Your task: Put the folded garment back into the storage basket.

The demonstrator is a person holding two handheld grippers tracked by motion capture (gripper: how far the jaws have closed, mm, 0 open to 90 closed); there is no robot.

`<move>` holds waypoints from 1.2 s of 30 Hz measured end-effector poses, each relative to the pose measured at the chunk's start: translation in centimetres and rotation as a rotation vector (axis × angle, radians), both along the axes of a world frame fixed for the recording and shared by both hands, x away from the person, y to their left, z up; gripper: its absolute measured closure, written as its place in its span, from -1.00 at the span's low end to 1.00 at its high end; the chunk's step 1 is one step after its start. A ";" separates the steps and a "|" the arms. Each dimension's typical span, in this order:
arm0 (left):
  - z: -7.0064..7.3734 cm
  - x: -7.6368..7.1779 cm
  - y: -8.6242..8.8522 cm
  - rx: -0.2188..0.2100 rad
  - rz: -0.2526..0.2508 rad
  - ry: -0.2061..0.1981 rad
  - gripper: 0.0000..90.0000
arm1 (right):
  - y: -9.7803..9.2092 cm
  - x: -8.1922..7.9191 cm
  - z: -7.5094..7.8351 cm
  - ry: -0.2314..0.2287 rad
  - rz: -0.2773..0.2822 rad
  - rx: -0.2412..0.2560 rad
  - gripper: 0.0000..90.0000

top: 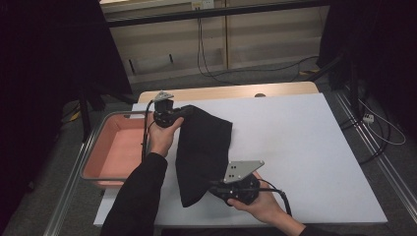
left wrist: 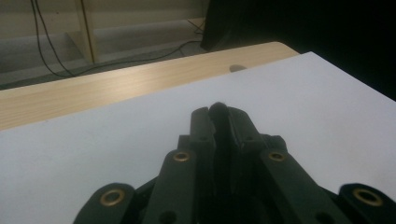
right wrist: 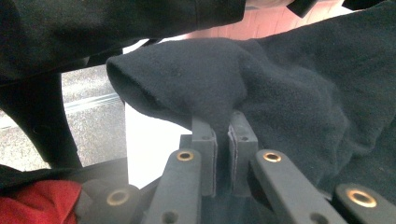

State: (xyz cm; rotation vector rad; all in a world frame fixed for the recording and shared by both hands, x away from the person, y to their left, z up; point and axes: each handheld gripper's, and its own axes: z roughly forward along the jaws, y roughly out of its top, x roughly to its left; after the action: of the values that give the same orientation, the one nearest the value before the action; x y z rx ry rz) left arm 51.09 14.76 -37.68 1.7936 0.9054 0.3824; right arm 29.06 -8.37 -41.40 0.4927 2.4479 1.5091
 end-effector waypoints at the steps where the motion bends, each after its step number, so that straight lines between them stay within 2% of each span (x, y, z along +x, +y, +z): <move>1: 0.1 0.0 0.5 -0.014 0.016 0.008 0.82 | 0.1 0.0 0.1 -0.003 0.003 0.006 0.87; 8: 0.8 -0.2 1.2 -0.010 0.024 -0.004 0.82 | 0.7 0.0 0.9 -0.013 0.018 0.022 0.87; 11: 1.3 -0.3 1.5 0.005 0.025 -0.020 0.82 | 0.9 -0.1 1.2 -0.021 0.018 0.025 0.87; 22: 1.9 -0.2 2.0 -0.007 0.028 -0.024 0.83 | 1.9 -0.1 1.9 -0.037 0.044 0.029 0.87; 36: 3.2 -0.6 4.1 -0.006 0.036 -0.052 0.83 | 3.7 0.0 2.6 -0.050 0.072 0.043 0.87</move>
State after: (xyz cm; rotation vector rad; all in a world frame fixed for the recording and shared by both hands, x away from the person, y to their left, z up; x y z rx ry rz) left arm 50.44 18.83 -34.52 1.7563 0.9021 0.4473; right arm 29.09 -4.68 -38.84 0.3732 2.4241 1.5855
